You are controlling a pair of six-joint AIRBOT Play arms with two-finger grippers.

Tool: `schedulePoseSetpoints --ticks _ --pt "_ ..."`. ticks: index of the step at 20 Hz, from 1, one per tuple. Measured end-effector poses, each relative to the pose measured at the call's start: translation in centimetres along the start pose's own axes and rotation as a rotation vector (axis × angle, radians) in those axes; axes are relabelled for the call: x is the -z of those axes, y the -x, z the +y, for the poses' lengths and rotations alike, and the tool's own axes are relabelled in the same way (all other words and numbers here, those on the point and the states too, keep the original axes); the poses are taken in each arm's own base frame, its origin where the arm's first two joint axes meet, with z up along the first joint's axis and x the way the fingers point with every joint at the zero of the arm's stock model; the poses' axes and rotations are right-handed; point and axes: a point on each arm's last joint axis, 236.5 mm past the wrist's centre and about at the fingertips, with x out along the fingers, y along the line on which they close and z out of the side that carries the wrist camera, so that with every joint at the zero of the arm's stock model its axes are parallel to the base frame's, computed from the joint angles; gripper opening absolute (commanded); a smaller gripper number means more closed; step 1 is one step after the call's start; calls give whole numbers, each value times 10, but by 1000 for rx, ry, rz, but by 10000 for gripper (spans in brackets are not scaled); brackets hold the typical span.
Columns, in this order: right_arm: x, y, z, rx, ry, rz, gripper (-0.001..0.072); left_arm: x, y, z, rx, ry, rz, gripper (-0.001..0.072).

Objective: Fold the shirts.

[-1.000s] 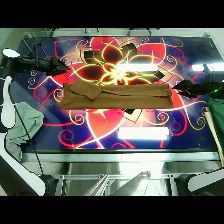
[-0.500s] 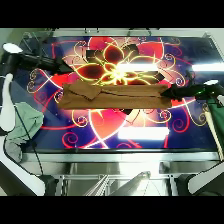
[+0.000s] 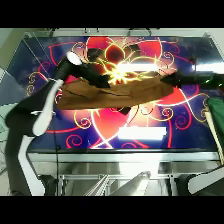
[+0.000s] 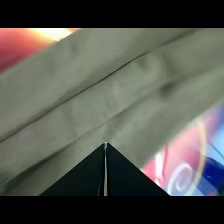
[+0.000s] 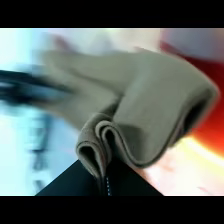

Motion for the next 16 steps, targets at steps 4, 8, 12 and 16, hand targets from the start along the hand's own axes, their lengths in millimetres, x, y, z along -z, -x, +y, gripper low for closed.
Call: schedulePoseSetpoints --ticks 4,8,12,16 --pt "1 -1 95 -113 144 4 17 12 -63 -22 5 7 44 1" --pt "19 -24 151 -175 188 51 18 2 -69 -52 80 24 20 1" --pt "31 -76 181 -176 212 58 18 -28 35 -73 148 14 -66 1" --pt "49 -165 190 -92 279 21 17 -48 210 -53 112 5 -278 2"
